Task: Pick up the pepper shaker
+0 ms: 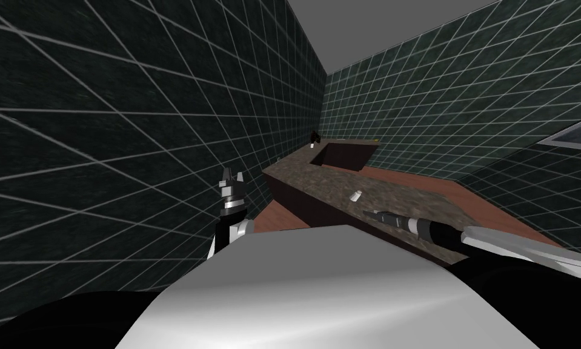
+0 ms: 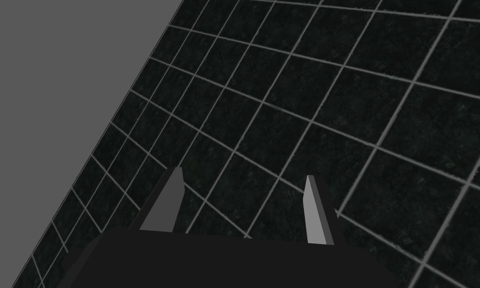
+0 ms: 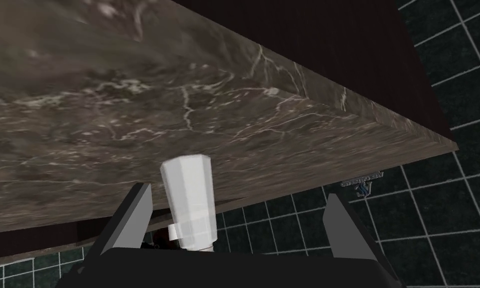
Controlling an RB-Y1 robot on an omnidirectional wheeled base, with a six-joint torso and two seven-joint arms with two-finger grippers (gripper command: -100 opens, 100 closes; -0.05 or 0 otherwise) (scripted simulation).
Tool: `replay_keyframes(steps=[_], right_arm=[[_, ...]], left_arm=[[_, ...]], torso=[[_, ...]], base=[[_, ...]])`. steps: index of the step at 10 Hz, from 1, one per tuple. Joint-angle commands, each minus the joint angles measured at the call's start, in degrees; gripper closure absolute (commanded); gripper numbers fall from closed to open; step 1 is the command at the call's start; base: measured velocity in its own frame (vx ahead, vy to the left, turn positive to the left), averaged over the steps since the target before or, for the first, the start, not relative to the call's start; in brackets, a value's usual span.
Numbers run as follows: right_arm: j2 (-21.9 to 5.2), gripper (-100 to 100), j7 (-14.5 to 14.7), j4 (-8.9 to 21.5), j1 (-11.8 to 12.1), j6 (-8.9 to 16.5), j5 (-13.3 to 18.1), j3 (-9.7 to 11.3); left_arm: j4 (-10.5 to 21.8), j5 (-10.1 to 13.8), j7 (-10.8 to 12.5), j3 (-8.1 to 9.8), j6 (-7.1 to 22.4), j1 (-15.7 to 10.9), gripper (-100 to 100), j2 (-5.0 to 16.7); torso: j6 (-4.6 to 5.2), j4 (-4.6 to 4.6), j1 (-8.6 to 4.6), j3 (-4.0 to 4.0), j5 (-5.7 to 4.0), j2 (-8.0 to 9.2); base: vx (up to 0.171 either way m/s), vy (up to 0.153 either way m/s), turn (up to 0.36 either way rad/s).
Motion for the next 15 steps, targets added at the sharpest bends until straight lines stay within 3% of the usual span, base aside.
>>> replay_keyframes(steps=[1, 7, 8, 11, 12, 13, 14, 15], right_arm=[[-1.68, -100, 0.21, 0.4, 1.09, 0.13, 0.33, -0.21], [-11.23, -100, -0.18, 6.06, 4.42, -0.06, 2.09, -0.01], [-11.23, -100, -0.18, 6.06, 4.42, -0.06, 2.09, -0.01], [-15.47, -100, -0.35, 7.86, 5.44, -0.21, 2.71, -0.17], [-14.74, -100, -0.54, 7.4, 5.04, 0.03, 2.58, 0.06], [-14.88, 0, -0.55, 7.51, 4.98, -0.01, 2.61, 0.12], [-12.94, -100, 0.42, 7.93, 4.24, 0.58, 2.98, 1.3], [-12.17, -100, 0.81, 8.11, 3.95, 0.81, 3.13, 1.77]], left_arm=[[0.0, 0.0, 0.0, 0.0, 0.0, 0.0, 0, 0.0], [0.0, 0.0, 0.0, 0.0, 0.0, 0.0, 0, 0.0], [0.0, 0.0, 0.0, 0.0, 0.0, 0.0, 0, 0.0], [0.0, 0.0, 0.0, 0.0, 0.0, 0.0, 0, 0.0], [0.0, 0.0, 0.0, 0.0, 0.0, -0.01, 0, 0.0], [0.0, 0.0, 0.0, 0.0, 0.0, -0.01, 0, 0.0], [0.0, 0.0, 0.0, 0.0, 0.0, -0.01, 0, 0.0], [0.0, 0.0, 0.0, 0.0, 0.0, -0.01, 0, 0.0]], torso=[[0.0, 0.0, 0.0, 0.0, 0.0, 0.0], [0.01, 0.02, 0.01, 0.05, -0.01, 0.1], [0.01, 0.01, 0.06, 0.03, 0.0, 0.05], [0.05, 0.05, 0.01, 0.13, -0.01, 0.24], [0.02, 0.06, 0.06, 0.14, 0.0, 0.26], [0.06, 0.08, 0.01, 0.19, -0.02, 0.35], [0.06, 0.09, -0.05, 0.23, -0.03, 0.41], [0.07, 0.11, -0.1, 0.27, -0.05, 0.47]], base=[[0.082, 0.018, 0.036], [0.081, 0.025, 0.066], [0.074, 0.027, 0.031], [0.047, 0.026, 0.033], [0.015, 0.019, 0.006], [0.0, 0.0, 0.0], [-0.004, -0.007, 0.047], [-0.004, -0.006, 0.05]])
